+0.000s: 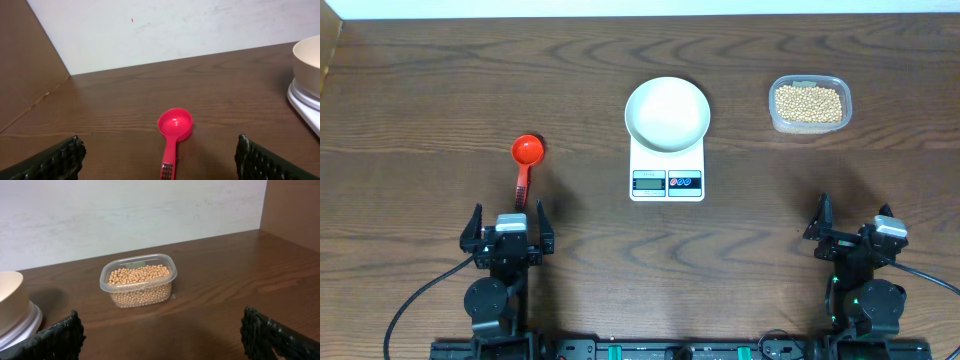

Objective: Scoop item into bowl and weigh 50g on scale

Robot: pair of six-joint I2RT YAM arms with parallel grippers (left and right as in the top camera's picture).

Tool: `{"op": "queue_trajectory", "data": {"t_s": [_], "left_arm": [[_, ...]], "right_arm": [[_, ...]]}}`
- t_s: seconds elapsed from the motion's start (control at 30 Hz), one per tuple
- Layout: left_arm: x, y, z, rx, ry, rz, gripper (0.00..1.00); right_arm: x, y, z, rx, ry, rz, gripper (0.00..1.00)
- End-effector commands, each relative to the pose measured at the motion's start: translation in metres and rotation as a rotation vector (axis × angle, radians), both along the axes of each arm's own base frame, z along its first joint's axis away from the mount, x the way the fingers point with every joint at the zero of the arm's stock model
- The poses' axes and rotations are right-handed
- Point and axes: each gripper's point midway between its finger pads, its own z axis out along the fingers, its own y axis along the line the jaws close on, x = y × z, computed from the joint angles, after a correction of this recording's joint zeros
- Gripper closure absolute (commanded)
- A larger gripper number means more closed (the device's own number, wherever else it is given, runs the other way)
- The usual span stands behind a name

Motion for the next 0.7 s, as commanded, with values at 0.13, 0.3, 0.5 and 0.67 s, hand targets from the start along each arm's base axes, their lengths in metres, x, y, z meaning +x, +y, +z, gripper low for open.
{"op": "queue_trajectory", "data": {"t_s": [0.13,0.3,0.5,0.67], "left_arm": [[-0.0003,0.0025,-0.0164,-0.020,0.038,0.014,0.02],[-0.0003,0.0025,-0.0164,-0.020,0.038,0.014,0.02],[-0.0002,0.0026,-0.0159,-0.016,0.036,0.014,0.02],[-0.0002,0.0025,-0.0158,0.043,0.042,0.005,0.02]], "right_arm": [[0.0001,0.0011,-0.0009,-0.009,0.001,0.005,0.01],[0.0001,0.0011,-0.0009,-0.009,0.001,0.005,0.01],[0.0000,0.0010,-0.0009,-0.009,0.001,0.004,0.01],[0.0000,0.0010,-0.0009,-0.009,0.001,0.004,0.01]]}}
